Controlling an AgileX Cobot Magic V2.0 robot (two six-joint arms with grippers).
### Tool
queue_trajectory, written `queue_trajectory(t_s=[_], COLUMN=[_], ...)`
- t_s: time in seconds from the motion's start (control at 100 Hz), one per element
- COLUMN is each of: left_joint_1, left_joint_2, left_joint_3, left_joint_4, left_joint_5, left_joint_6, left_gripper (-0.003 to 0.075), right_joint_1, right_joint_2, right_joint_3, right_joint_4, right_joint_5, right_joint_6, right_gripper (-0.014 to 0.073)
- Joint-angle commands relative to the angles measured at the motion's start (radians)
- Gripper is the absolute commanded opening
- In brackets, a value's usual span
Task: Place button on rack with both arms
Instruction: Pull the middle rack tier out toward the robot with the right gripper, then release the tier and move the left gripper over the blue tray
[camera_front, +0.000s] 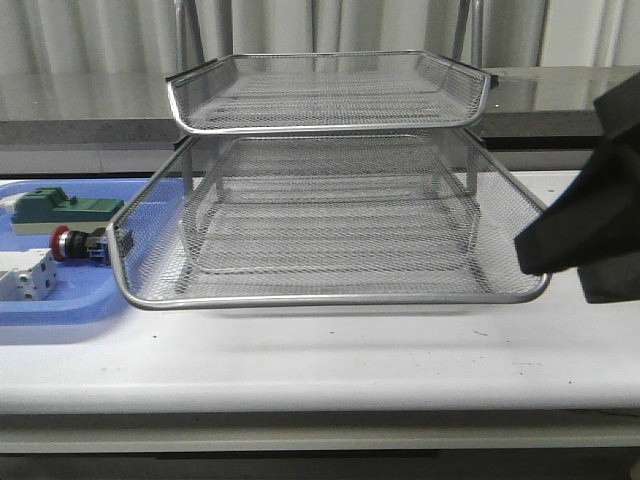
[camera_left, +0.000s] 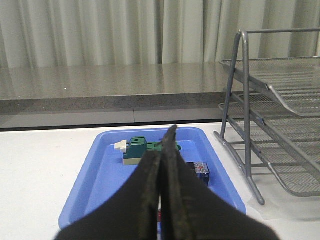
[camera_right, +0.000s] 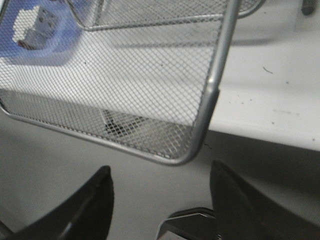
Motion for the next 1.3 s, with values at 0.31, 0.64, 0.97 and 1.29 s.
queue_trajectory(t_s=[0.31, 0.64, 0.97, 1.29], left_joint_1=[-0.007, -0.007, -0.007, -0.007], left_joint_2=[-0.032, -0.032, -0.032, -0.032], left_joint_3=[0.033, 0.033, 0.033, 0.033], left_joint_4=[-0.007, -0.007, -0.007, -0.007], left_joint_5=[-0.083, -0.083, -0.083, -0.083], left_joint_6=[-0.003, -0.003, -0.003, -0.003], left_gripper=[-0.0020, -0.0020, -0.0020, -0.0020], right_joint_1=[0.000, 0.000, 0.000, 0.000], right_joint_2=[-0.189, -0.416, -0.592, -0.601], right_joint_3=[-0.189, -0.277, -0.280, -0.280], right_joint_4=[-0.836, -1.271, -1.362, -1.362], right_joint_5=[0.216, 0.359, 0.395, 0.397], right_joint_6=[0.653, 0.961, 1.026, 1.026], right_gripper=[0.0442, 0.0442, 0.0442, 0.0186])
